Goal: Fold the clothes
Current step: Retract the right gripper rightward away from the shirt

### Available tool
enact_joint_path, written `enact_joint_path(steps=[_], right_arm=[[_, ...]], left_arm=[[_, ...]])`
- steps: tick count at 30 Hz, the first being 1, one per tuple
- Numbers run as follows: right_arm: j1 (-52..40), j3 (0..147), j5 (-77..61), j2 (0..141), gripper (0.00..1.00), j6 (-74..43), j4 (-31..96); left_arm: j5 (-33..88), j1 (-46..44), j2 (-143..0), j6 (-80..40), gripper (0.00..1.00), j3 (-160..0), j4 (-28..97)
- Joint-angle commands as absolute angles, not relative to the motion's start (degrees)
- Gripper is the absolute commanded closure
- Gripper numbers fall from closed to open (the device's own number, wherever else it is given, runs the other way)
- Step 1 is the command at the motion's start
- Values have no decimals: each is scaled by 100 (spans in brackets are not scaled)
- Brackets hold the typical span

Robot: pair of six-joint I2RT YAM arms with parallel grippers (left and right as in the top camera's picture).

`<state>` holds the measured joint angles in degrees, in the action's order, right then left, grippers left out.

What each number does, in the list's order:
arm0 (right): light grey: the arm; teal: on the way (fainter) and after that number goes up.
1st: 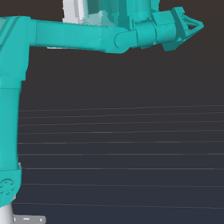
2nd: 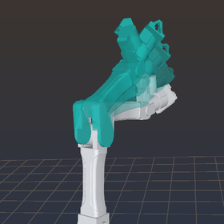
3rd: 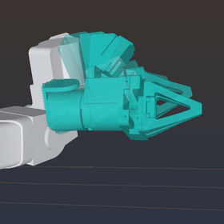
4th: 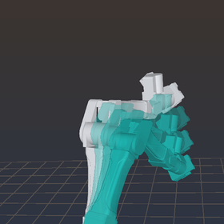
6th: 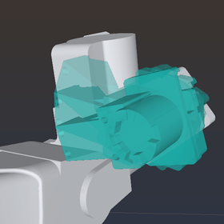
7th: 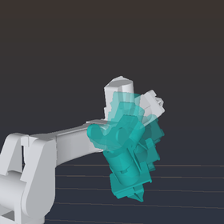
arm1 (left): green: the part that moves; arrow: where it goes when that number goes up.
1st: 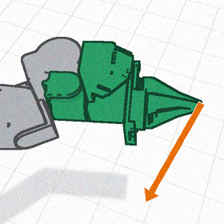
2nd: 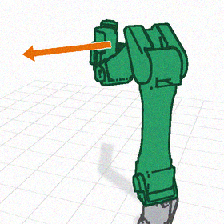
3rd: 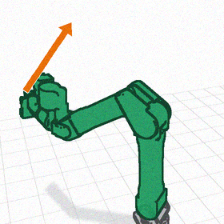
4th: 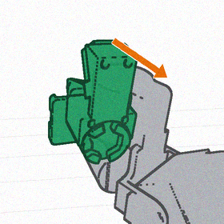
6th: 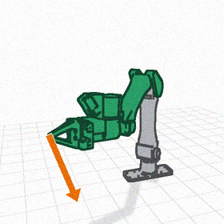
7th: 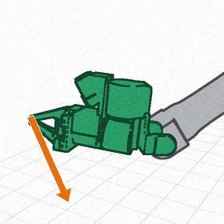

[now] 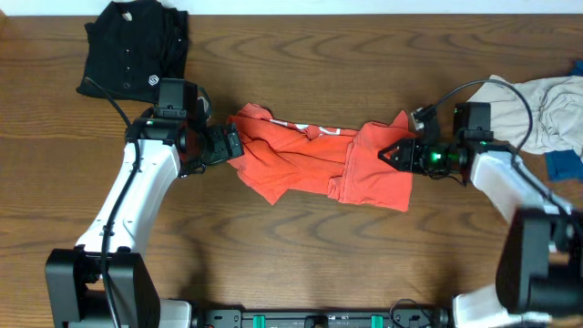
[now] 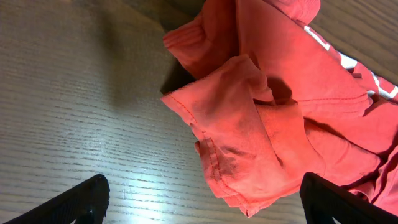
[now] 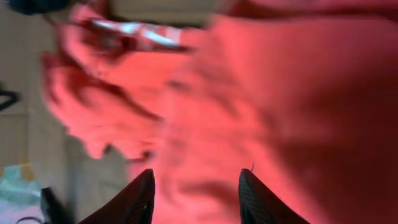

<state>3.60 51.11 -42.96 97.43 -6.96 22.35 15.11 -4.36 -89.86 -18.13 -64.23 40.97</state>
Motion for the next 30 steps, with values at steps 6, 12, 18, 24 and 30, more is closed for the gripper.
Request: enact_joint_path(steps=[6,12,18,24,30], right_arm=[[639,5159,-5063,10936,59,-508,1321],[644,5194,-5183,10958,59,-510,1302],[648,5483,-5251,9972,36,-834,1542],[646,5669,-5251,8768,1,-864,2171],[631,5669,-5253,8224,1,-408,2965]], left_arm=[[1562,-447,-9035,-1763,2,-6381,4134],[1562,-447,-9035,-1761,2,-6381,4134],[1562,-447,-9035,-1758,2,-6381,4130],[1612,-447,-9056,-1181,2,-6381,3865],[1802,-445,-9408,-1007,2,-6381,3098]])
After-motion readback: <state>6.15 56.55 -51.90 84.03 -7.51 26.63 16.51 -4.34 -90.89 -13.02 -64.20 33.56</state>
